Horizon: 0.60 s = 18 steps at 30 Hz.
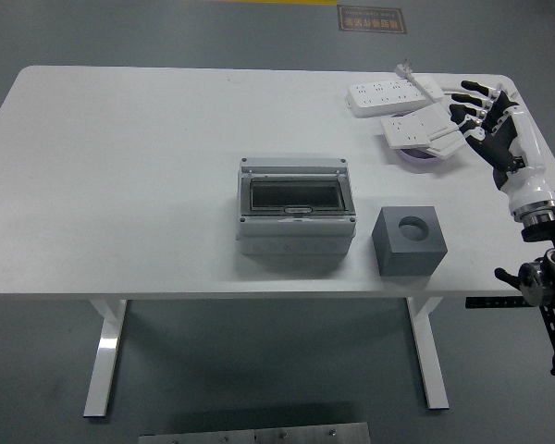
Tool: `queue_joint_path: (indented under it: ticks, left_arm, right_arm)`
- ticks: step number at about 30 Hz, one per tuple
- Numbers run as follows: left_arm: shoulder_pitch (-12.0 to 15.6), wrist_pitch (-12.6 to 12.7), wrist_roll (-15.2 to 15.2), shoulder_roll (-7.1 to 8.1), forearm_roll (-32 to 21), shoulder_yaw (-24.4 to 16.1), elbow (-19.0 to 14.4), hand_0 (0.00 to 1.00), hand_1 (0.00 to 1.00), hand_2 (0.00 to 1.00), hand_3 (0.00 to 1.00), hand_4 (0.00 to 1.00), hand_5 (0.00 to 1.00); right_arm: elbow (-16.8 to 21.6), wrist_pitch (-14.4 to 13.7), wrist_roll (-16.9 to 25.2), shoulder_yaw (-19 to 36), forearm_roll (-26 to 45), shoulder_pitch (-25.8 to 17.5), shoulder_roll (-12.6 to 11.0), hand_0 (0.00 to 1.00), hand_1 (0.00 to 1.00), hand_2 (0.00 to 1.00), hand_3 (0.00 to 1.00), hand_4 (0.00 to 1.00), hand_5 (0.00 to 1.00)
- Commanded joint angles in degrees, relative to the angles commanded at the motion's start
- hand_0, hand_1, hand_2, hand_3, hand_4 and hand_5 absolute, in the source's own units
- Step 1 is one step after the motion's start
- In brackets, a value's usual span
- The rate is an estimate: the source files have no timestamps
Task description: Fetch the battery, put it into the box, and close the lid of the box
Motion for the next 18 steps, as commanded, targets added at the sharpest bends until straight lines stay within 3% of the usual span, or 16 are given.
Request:
queue_joint_path:
  ticks: [18]
  left_arm:
    - [-0.3,-0.2,-0.1,0.72,-0.4,0.2,0.0,0.616,0.693,0.617,0.595,0.647,0.064]
  right_arm:
    - [0.6,0.1,-0.2,0.3,-0.7,-0.2,-0.7,0.705,0.704,0.715,0.764,0.833,0.302]
